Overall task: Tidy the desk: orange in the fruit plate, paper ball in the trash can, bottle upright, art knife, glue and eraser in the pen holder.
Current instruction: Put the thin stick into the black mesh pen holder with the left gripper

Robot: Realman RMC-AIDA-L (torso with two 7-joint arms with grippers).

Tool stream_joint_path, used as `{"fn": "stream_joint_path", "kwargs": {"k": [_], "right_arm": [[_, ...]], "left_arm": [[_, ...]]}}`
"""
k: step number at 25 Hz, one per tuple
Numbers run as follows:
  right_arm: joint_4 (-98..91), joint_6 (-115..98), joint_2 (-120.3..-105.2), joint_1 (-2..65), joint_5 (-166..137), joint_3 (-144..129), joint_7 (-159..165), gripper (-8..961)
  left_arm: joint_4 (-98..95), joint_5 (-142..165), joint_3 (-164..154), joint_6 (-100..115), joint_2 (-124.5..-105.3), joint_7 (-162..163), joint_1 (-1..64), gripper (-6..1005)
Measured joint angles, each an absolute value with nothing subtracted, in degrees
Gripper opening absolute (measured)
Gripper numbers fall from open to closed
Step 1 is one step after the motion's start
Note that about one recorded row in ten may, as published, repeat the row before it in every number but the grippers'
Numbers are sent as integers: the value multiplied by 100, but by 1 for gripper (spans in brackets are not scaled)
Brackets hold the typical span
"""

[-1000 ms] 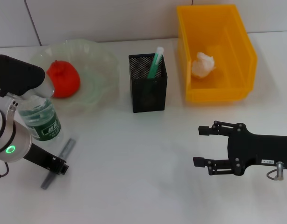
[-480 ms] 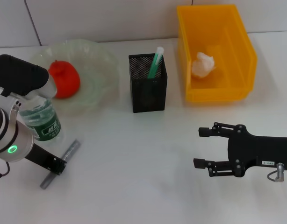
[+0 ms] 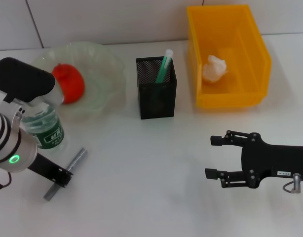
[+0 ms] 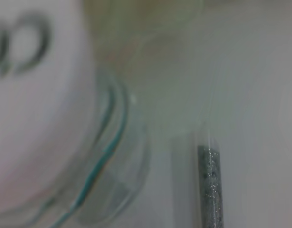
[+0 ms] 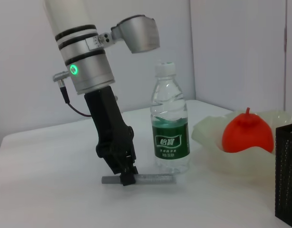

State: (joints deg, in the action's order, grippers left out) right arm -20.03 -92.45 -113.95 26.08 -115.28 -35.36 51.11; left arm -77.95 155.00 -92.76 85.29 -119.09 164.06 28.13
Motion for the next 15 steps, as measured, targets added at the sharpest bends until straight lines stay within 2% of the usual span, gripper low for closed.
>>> {"fn": "stream_joint_path", "kwargs": {"k": [5,11,13,14,15], "right_arm": [[-1996,-9321,-11385,2571,-11468,-3265,5160,828],[-1994,-9702,-11364,2414,-11407,-1593,5521,828],[-2023,-10081,-11300,2355,-11337,-1064,5880,828],[-2070,-10433,-11207,2314,-11305,-738,6206,828],[-2070,-10433,-11207,2314,-11305,-738,6206,828]], "left_arm": [[-8257,15279,-9408,8621,-11908,16377,2755,147],[-8725,14808,-9496,8544,-11905,16161,2723,148],[-9231,14107,-9475,7946,-11892,15577,2519,148],[-9325,13743,-9456,7592,-11885,15217,2397,148],[-9325,13743,-9456,7592,-11885,15217,2397,148]]}}
